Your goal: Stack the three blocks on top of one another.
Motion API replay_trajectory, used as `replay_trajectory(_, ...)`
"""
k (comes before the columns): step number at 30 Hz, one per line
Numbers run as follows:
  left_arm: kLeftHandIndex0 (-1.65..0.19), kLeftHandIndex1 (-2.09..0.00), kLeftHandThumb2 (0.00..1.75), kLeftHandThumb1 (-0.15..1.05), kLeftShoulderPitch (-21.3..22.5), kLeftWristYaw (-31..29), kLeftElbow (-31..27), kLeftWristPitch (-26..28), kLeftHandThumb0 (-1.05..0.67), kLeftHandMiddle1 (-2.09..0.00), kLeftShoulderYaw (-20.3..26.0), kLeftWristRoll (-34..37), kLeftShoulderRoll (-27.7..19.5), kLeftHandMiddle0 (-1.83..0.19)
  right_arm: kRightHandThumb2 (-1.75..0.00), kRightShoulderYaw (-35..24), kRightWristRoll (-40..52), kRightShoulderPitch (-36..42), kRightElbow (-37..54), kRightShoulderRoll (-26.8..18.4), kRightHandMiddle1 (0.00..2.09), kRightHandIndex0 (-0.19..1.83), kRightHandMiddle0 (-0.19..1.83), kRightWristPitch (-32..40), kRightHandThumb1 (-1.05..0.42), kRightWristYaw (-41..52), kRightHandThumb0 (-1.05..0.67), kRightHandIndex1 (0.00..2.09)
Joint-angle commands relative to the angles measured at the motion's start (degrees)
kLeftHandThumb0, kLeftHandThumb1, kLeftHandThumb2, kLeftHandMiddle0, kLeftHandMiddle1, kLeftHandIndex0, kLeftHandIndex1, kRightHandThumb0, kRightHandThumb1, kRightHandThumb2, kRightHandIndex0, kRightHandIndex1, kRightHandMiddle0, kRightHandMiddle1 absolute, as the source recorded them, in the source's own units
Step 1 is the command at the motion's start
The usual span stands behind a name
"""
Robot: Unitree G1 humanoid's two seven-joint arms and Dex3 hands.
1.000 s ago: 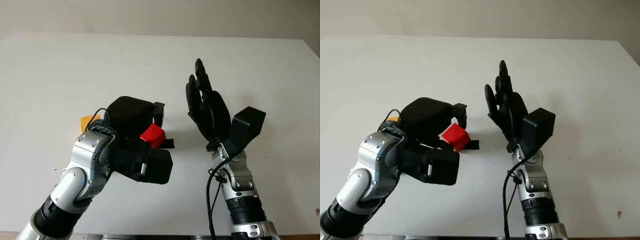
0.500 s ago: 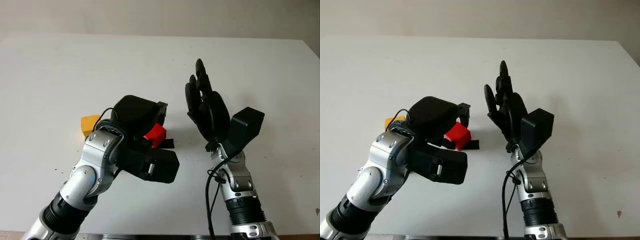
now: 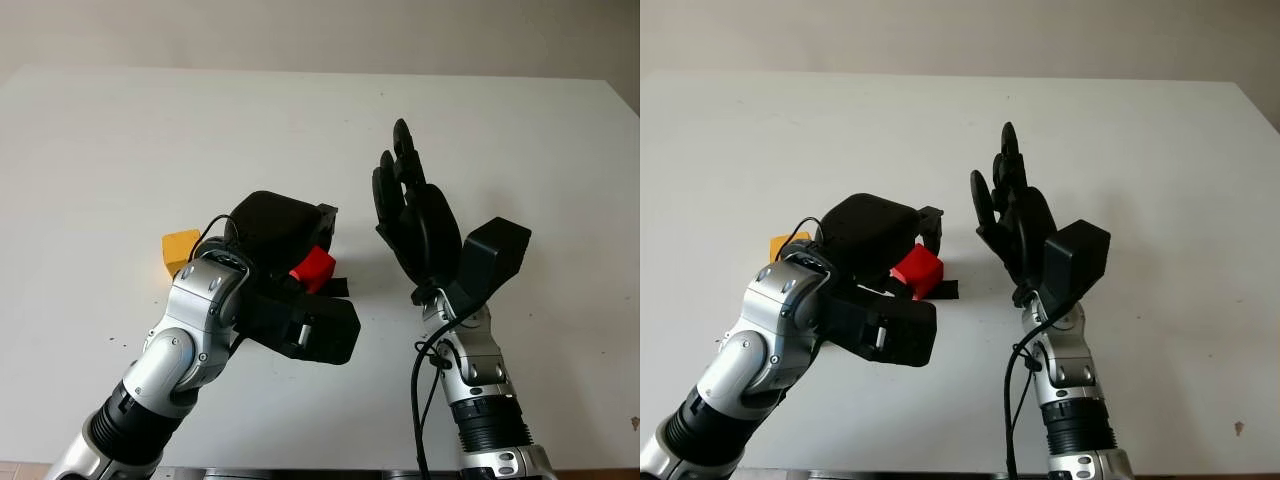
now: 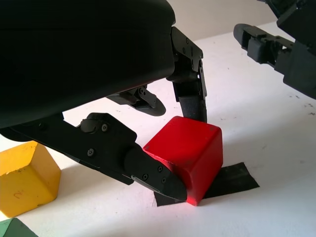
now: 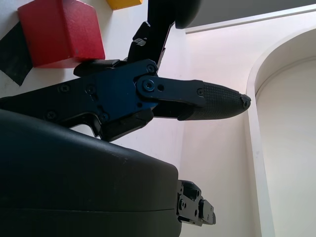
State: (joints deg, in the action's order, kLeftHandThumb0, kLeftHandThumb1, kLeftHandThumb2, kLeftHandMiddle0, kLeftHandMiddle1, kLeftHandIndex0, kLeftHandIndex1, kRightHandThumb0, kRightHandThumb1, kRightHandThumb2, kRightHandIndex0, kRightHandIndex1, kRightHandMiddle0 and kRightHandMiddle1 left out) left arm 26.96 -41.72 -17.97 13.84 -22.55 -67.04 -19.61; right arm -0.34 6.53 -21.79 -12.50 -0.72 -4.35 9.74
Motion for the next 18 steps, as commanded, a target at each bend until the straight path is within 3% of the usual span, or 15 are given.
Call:
replay_trajectory(1,-0.21,-1.57,0.05,0.94,-0.1,-0.8,0.0,-0.5,-0.47,-0.01,-0.8,0.2,-0.2,-0.43,-0.50,-0.3,0.2,0.2,0.0,-0.1,0.01,-0.19,-0.19,-0.7,-1.05,0.2,-0.71,0.00)
replay_trajectory(4,-0.20,-0.80,0.05,0.92,-0.5,-1.3,-0.6,-0.7,-0.57,-0.02,-0.6,0.1,-0.3,-0.26,-0.50,-0.3,0.1,0.2,0.0,-0.2,0.01,-0.19,-0.19,-0.6,-1.05,0.2,-0.71,0.00)
replay_trajectory(6,-0.23,-0.53,0.05,0.92,-0.8,-1.2,-0.9,-0.6,-0.59,-0.03,-0.5,0.1,-0.2,-0.19,-0.50,-0.3,0.2,0.3,0.1,-0.2,0.01,-0.19,-0.19,-0.5,-1.05,0.4,-0.71,0.00)
replay_trajectory(13,-0.04,-0.11,0.05,0.91,-1.4,-0.1,-0.9,0.7,-0.69,0.00,0.3,0.5,0.7,0.05,-0.49,-0.5,0.6,0.5,0.8,-0.2,0.02,-0.19,-0.19,0.7,-1.05,0.3,-0.72,0.00)
replay_trajectory(18,0.07,-0.04,0.06,0.93,-1.4,-1.2,-1.8,2.2,-0.76,0.00,1.2,1.8,0.6,0.16,-0.49,-0.5,0.7,0.6,0.7,-0.4,0.01,-0.19,-0.19,0.5,-1.05,0.5,-0.72,0.00)
